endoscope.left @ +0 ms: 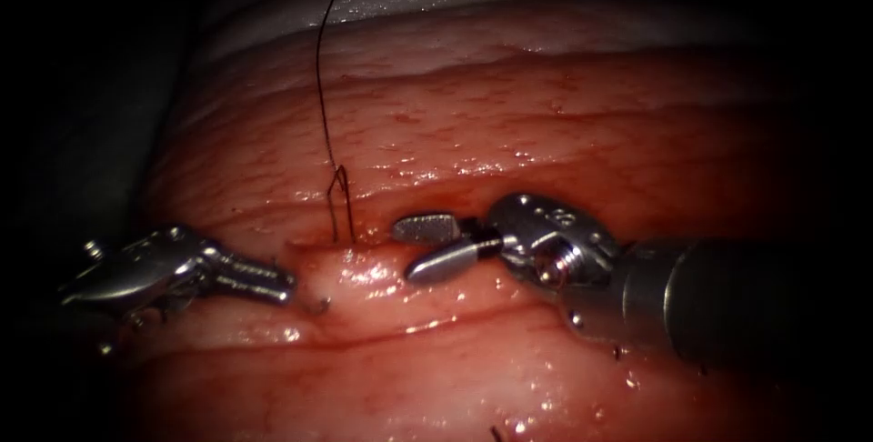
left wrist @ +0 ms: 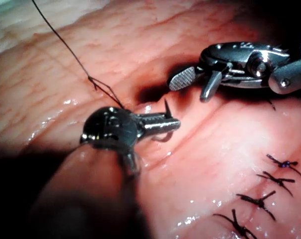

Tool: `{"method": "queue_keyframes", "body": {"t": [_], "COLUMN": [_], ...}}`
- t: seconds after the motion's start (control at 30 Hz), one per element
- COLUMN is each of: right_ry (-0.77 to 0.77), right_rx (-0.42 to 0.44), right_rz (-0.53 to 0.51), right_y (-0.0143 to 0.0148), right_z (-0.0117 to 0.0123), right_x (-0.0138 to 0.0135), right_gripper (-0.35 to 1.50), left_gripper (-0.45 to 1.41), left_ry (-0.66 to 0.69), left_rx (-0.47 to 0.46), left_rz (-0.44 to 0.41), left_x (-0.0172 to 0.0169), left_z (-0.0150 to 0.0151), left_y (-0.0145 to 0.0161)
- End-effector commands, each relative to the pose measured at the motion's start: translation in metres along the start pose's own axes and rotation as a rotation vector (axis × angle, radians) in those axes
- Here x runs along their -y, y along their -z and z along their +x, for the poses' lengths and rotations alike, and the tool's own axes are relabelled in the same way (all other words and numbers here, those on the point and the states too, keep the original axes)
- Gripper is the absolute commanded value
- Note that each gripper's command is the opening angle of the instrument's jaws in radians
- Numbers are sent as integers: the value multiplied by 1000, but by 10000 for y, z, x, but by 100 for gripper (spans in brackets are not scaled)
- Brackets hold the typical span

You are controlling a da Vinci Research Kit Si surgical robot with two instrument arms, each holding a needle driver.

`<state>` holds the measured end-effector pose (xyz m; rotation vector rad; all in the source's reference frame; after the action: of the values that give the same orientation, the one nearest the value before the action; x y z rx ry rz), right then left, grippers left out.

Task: Wound Closure
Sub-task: With the left needle driver, pull the needle through the tissue.

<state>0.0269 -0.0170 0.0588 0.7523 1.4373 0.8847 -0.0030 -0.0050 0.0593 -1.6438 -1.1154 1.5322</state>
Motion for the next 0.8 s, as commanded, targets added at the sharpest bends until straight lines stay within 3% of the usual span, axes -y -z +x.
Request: {"method": "queue_keyframes", "body": {"t": [0.03,0.13,0.37,0.57,0.8], "right_ry": [37,100,191,222,250], "right_rx": [25,68,132,179,250], "right_rz": [-4,-12,-28,-59,-121], "right_y": [-15,-25,-48,-67,-65], "right_z": [-6,-9,-27,-51,-80], "right_x": [0,7,11,-10,-37], "right_gripper": [67,76,74,77,76], "left_gripper": [-45,-45,-45,-45,-45], "left_ry": [6,20,20,23,-72], "left_rx": [-6,-8,-34,-62,-65], "left_rz": [-13,-31,-71,-102,-126], "left_x": [3,-2,-21,-52,-100], "left_z": [-1,3,10,20,32], "left_y": [-4,-4,-8,-7,-1]}}
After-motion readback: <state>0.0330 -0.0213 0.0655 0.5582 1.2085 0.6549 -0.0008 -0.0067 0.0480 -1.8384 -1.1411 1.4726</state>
